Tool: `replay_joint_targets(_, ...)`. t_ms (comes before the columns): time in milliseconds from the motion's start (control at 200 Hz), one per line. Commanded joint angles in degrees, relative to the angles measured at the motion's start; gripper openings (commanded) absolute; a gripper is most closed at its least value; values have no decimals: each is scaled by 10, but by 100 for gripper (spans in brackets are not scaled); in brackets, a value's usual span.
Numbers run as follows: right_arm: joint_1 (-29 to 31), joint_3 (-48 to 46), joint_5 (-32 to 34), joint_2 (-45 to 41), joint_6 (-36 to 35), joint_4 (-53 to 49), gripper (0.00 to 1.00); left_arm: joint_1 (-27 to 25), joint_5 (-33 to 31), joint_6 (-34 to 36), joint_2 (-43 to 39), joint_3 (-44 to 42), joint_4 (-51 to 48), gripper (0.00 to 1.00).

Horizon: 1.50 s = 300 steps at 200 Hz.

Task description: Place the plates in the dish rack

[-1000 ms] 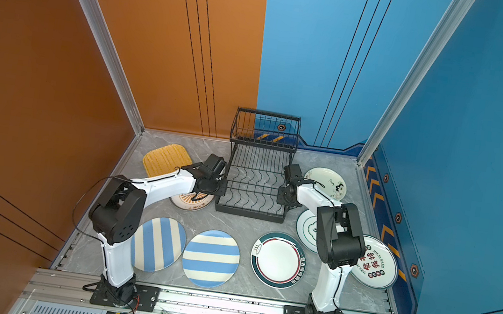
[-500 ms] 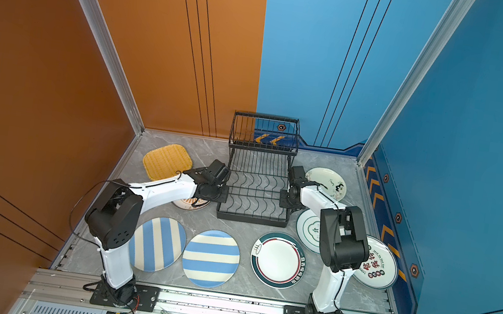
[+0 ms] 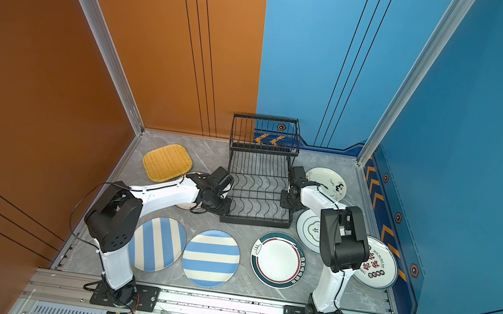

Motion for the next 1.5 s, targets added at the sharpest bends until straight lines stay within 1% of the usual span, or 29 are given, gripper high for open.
replay_joint_targets(0, 5, -1, -20, -12, 1, 6, 29, -4, 53, 17, -35, 6, -6, 47)
replay_joint_targets(155, 2, -12, -28, -47, 8, -7, 48, 3, 31, 10, -82, -9, -6, 60)
replay_joint_targets(225, 3, -21, -33, -71, 14, -17, 56, 5, 19, 5, -112, -25, -6, 64)
replay_joint_targets(380, 16, -53, -47, -137, 29, -37, 66, 5, 16, -32, -190, -89, -7, 69)
replay_joint_targets(475, 39, -70, -53, -178, 35, -51, 71, 2, 23, -71, -240, -137, -8, 73)
replay_joint_targets(516, 52, -78, -58, -195, 41, -54, 73, 0, 23, -87, -261, -175, -8, 73)
replay_joint_targets(631, 92, -97, -85, -232, 54, -55, 76, -8, 10, -131, -318, -223, -27, 77)
replay_joint_targets(706, 117, -105, -103, -240, 60, -55, 78, -10, 5, -165, -356, -254, -41, 78)
replay_joint_targets(846, 174, -117, -128, -231, 60, -54, 80, -17, 13, -232, -420, -318, -48, 80)
replay_joint_targets(981, 215, -126, -138, -219, 72, -33, 84, -31, 19, -270, -451, -353, -50, 81)
replay_joint_targets(1106, 234, -126, -148, -202, 79, -19, 86, -50, 15, -307, -468, -371, -52, 82)
replay_joint_targets(1201, 242, -112, -160, -186, 74, -20, 88, -74, -2, -348, -484, -386, -54, 84)
replay_joint_targets(1406, 248, -86, -197, -161, 45, -47, 91, -132, -56, -467, -527, -427, -60, 85)
replay_joint_targets(1416, 248, -86, -199, -160, 43, -48, 91, -135, -58, -472, -528, -428, -60, 89)
replay_joint_targets(1426, 249, -86, -199, -159, 43, -48, 92, -137, -60, -475, -528, -429, -59, 90)
replay_joint_targets(1497, 251, -87, -202, -156, 38, -49, 92, -149, -67, -502, -525, -438, -58, 91)
